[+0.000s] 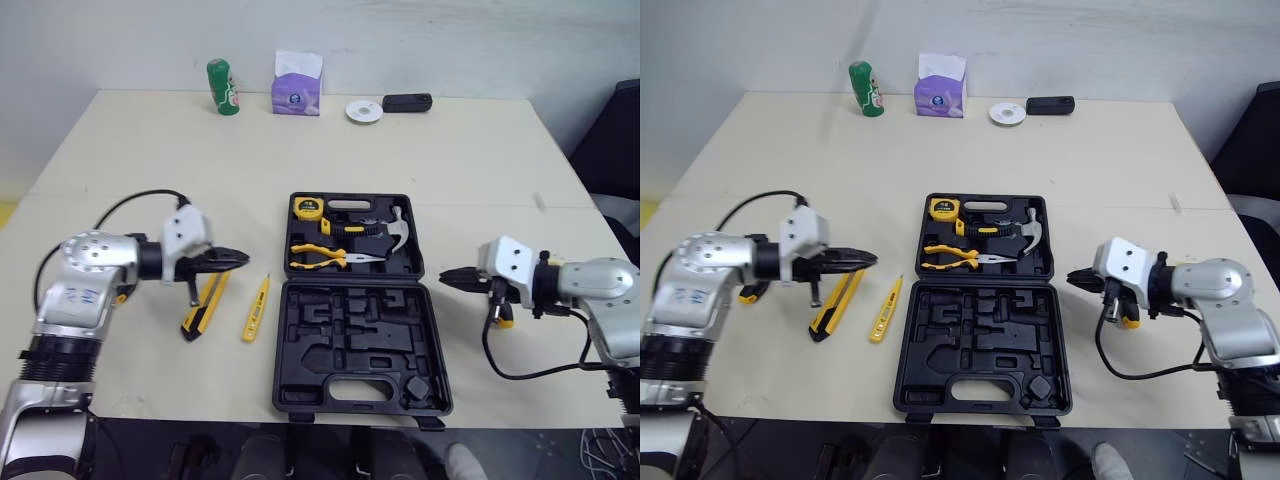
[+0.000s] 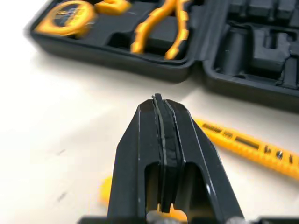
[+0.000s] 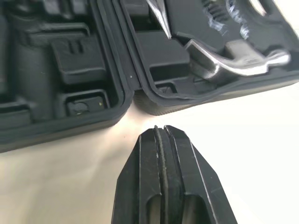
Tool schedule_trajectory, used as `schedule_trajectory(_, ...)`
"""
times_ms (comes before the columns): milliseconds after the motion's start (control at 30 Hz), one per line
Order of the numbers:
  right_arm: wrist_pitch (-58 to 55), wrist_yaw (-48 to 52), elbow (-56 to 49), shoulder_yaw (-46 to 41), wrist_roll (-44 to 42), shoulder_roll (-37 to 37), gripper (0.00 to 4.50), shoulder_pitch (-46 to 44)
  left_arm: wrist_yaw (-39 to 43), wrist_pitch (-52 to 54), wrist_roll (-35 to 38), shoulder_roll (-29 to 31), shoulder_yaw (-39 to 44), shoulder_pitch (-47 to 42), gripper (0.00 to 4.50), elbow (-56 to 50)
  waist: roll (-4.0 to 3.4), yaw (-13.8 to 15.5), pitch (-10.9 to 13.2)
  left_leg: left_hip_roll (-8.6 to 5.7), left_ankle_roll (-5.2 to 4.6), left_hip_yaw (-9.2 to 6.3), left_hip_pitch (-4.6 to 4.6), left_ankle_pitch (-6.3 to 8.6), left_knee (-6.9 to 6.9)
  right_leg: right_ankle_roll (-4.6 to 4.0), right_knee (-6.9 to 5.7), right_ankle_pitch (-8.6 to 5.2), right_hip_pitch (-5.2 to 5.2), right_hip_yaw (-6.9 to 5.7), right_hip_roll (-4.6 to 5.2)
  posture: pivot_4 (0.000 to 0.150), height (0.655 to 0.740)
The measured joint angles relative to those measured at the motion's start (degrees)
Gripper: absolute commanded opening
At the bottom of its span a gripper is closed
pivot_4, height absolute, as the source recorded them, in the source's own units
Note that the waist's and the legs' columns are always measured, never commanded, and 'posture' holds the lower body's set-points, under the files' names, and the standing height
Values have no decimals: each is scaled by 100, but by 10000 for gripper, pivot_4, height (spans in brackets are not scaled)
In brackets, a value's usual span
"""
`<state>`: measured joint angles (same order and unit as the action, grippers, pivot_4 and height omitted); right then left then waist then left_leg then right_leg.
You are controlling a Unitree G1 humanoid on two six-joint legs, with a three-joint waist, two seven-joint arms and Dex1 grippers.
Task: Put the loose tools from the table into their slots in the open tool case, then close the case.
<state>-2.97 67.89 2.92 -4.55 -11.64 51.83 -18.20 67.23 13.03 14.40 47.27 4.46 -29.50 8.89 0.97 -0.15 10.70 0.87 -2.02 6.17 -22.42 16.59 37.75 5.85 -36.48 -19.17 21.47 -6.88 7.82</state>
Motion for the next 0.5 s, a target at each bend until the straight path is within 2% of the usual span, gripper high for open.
schedule_trajectory(100,46,15,-155,-389,-241,71,0,219,72,-151,122,186,320,61,589,348,0,0,0,0,1,0,1,2,-2,0,0,0,0,1,0,1500,7400)
schedule_trajectory(133,39,16,-200,-540,-336,91,0,329,108,-214,136,276,405,115,3390,469,0,-4,0,0,1,0,1,2,-5,0,2,0,1,1,0,1500,7400)
schedule_trajectory(233,-61,-1,-235,-1240,-592,317,9853,774,115,-395,164,617,874,398,13282,1030,-1,-9,1,0,0,4,3,4,-10,0,4,0,2,2,1,1500,7400)
schedule_trajectory(300,-71,-9,-230,-1557,-633,426,19069,950,84,-506,186,739,1093,528,21591,1289,-1,-6,0,0,-2,4,4,5,-9,0,3,0,2,1,7,1500,7400)
schedule_trajectory(333,-55,-23,-198,-1760,-647,464,21961,1068,35,-573,200,790,1245,593,24080,1471,-1,-5,0,0,-3,4,6,8,-10,0,5,0,1,1,11,1500,7400)
schedule_trajectory(467,164,-221,35,-2387,-617,490,40797,1484,-207,-840,208,921,1712,911,41628,1974,-1,-5,1,-1,-6,7,8,26,-13,0,7,0,2,-1,23,1500,7400)
schedule_trajectory(500,201,-291,100,-2536,-597,490,44428,1575,-267,-898,211,962,1826,991,44480,2135,-1,-7,1,-1,-5,8,8,29,-13,0,7,0,2,-1,24,1500,7400)
